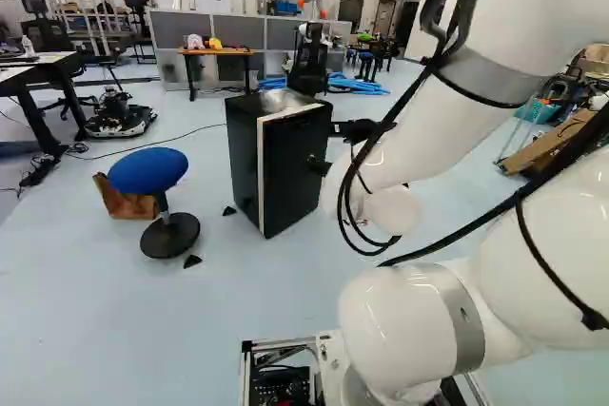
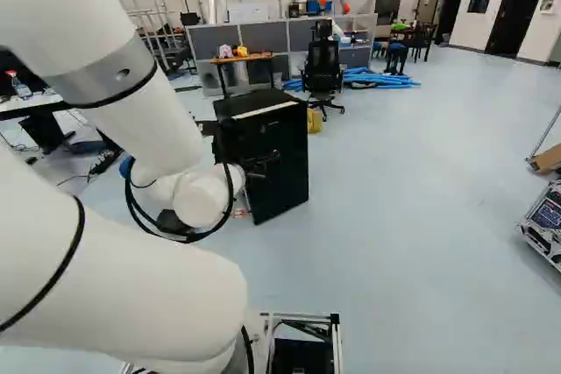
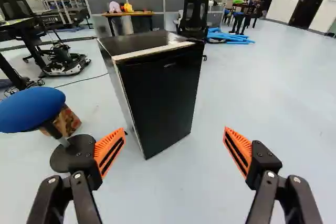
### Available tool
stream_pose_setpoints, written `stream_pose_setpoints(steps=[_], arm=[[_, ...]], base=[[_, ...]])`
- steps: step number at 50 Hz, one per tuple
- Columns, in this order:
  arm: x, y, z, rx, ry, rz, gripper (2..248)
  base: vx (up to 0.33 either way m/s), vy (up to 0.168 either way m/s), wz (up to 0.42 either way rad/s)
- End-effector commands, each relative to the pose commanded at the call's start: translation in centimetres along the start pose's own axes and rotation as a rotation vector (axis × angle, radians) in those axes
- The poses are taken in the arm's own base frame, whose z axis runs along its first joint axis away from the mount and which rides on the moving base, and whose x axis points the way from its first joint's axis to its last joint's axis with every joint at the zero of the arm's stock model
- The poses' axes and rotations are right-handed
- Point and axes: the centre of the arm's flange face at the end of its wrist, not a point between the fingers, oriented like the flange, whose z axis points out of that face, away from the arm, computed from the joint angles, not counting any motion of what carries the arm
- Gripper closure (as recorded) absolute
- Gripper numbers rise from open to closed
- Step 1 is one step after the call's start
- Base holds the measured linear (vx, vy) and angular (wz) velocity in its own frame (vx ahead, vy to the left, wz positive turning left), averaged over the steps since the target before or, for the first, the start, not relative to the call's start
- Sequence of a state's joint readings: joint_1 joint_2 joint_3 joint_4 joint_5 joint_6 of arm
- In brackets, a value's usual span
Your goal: Grab a drink from the fridge
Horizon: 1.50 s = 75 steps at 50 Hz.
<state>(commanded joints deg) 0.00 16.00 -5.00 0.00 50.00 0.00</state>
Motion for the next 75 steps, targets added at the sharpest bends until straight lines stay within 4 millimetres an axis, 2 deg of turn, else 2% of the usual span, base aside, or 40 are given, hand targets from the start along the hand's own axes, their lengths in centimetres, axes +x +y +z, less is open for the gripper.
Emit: stream_pose_setpoints(steps=[33,75], arm=[[0.00,0.00,0.00,0.000,0.000,0.000,3],[0.00,0.00,0.00,0.000,0.000,0.000,3]], base=[[0.108,-0.042,0.004],[0.087,-0.048,0.160]])
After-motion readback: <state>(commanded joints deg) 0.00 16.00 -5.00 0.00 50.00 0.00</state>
